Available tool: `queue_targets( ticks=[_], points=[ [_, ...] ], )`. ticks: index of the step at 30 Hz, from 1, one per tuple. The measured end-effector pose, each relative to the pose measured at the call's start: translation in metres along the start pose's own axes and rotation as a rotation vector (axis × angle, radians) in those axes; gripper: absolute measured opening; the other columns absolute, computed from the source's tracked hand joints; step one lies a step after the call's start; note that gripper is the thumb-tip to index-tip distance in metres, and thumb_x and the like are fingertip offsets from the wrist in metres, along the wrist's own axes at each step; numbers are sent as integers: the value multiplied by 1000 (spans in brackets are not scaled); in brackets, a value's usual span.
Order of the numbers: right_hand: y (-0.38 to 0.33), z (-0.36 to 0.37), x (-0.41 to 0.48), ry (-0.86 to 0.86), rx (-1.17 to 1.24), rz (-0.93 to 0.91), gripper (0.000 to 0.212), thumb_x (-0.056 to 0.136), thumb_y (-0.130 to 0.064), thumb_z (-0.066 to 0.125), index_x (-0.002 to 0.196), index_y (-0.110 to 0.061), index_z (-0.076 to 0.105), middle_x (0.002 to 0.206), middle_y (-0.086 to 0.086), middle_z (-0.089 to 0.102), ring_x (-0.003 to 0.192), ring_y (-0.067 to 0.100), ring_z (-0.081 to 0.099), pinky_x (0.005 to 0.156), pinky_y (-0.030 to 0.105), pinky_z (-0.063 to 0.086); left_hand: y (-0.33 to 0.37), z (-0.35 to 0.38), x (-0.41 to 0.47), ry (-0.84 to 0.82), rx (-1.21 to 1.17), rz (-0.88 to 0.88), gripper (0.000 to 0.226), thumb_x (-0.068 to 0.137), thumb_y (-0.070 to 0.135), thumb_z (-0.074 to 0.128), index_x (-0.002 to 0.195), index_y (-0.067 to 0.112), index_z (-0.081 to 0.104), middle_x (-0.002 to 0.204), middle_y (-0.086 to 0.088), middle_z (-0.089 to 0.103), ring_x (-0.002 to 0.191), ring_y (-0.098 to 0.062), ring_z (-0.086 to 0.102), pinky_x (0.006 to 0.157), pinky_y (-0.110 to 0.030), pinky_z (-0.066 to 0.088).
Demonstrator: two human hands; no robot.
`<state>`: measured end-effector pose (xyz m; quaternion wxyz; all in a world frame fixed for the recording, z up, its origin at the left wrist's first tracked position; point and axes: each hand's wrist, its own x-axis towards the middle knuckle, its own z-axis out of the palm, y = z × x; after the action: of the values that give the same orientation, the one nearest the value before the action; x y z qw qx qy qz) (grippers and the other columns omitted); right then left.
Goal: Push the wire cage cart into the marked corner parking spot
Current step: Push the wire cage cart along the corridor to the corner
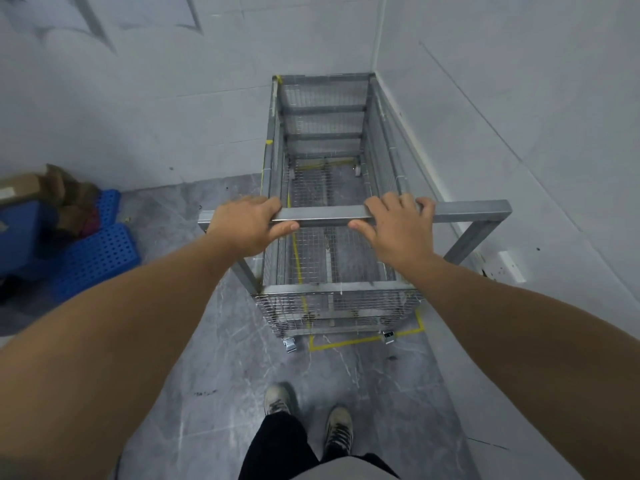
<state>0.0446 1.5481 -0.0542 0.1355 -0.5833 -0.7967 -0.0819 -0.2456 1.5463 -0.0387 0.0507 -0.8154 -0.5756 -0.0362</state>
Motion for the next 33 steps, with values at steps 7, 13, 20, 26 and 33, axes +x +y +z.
queue_targets(
  ticks=[7, 13, 20, 26, 33],
  points=[
    [1, 1, 0, 17, -10, -22, 51, 92, -68, 34, 106, -24, 56, 97, 1, 60, 91, 27, 51, 89, 47, 28, 3, 0, -3, -3, 0, -40, 55, 83, 79, 15, 82, 29, 36, 74, 5, 46, 66, -18, 43, 63, -35, 32],
    [5, -2, 4, -6, -29, -57, 56, 92, -70, 27, 102, -23, 56, 94, 1, 60, 87, 26, 51, 84, 45, 30, 5, 0, -3, 33, -3, -54, 56, 82, 80, 12, 80, 29, 36, 70, 7, 42, 63, -18, 40, 65, -37, 33],
    [6, -2, 6, -19, -12, -58, 58, 91, -71, 25, 104, -24, 56, 96, -1, 61, 91, 24, 53, 87, 44, 31, 6, 1, -3, 41, 2, -87, 59, 82, 81, 11, 78, 29, 38, 70, 8, 43, 64, -17, 41, 71, -39, 35],
    [7, 0, 4, 22, -16, -73, 57, 92, -71, 24, 100, -24, 56, 92, -1, 59, 86, 25, 51, 82, 42, 28, 8, 2, -4, 65, -5, -87, 60, 82, 81, 11, 78, 29, 40, 70, 8, 49, 63, -16, 44, 71, -37, 36],
    [8, 4, 6, 59, -37, -86, 52, 93, -70, 26, 95, -25, 52, 88, -2, 58, 83, 24, 50, 79, 42, 27, 6, 4, -3, 64, -19, -94, 58, 82, 81, 14, 78, 29, 40, 71, 8, 49, 65, -15, 42, 70, -37, 34]
  ],
)
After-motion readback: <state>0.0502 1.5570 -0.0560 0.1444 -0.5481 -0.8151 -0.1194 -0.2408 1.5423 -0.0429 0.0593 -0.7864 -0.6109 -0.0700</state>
